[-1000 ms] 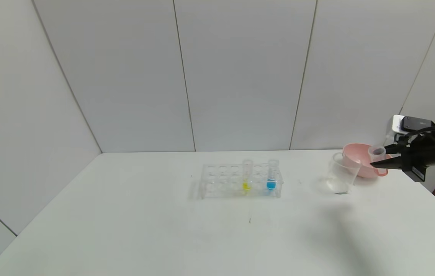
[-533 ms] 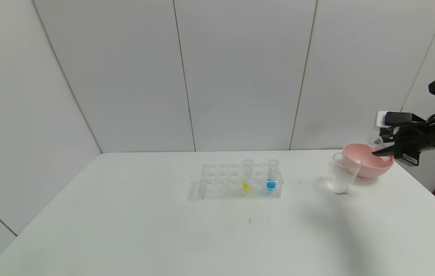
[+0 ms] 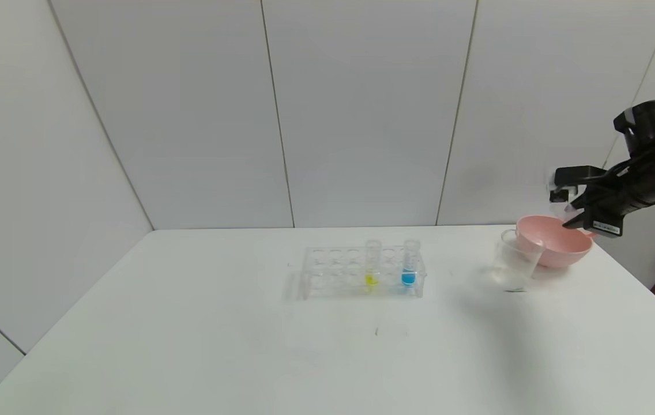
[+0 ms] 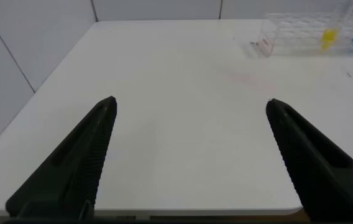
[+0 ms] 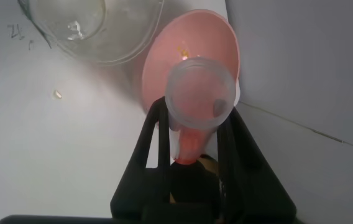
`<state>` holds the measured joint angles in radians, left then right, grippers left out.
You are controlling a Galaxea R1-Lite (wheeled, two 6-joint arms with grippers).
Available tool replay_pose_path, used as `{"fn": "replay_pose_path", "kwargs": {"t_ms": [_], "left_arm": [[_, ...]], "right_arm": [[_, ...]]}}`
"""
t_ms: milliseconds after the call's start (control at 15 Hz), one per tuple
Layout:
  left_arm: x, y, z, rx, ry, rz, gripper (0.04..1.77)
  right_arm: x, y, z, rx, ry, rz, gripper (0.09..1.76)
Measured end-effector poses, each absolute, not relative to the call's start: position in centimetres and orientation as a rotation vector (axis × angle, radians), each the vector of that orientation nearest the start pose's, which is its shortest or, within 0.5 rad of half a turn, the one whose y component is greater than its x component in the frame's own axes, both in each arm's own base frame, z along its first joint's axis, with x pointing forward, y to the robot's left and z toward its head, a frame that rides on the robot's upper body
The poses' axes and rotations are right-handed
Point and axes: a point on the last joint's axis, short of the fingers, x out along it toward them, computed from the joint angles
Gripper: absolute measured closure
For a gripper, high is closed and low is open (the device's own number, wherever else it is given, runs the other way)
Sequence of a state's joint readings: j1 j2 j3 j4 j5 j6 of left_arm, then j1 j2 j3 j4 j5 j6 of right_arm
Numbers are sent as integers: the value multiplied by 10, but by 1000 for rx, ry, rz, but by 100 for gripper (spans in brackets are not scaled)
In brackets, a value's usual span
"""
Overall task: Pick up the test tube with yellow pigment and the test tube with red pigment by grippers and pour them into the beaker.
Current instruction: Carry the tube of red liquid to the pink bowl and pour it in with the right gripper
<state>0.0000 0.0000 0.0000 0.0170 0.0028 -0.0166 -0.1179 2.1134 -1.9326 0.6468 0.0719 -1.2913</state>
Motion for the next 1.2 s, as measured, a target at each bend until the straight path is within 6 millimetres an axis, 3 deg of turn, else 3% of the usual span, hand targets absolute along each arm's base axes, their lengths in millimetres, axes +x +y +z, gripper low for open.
{"fn": "replay_pose_path", "kwargs": {"t_ms": [400, 1200], "left_arm": [[-23, 0, 74, -16, 17, 2, 9], [-23, 0, 74, -17, 17, 3, 9]], "right_arm": [[426, -30, 207, -1212, 758, 519, 135], [421, -15, 201, -1291, 870, 540, 135]]}}
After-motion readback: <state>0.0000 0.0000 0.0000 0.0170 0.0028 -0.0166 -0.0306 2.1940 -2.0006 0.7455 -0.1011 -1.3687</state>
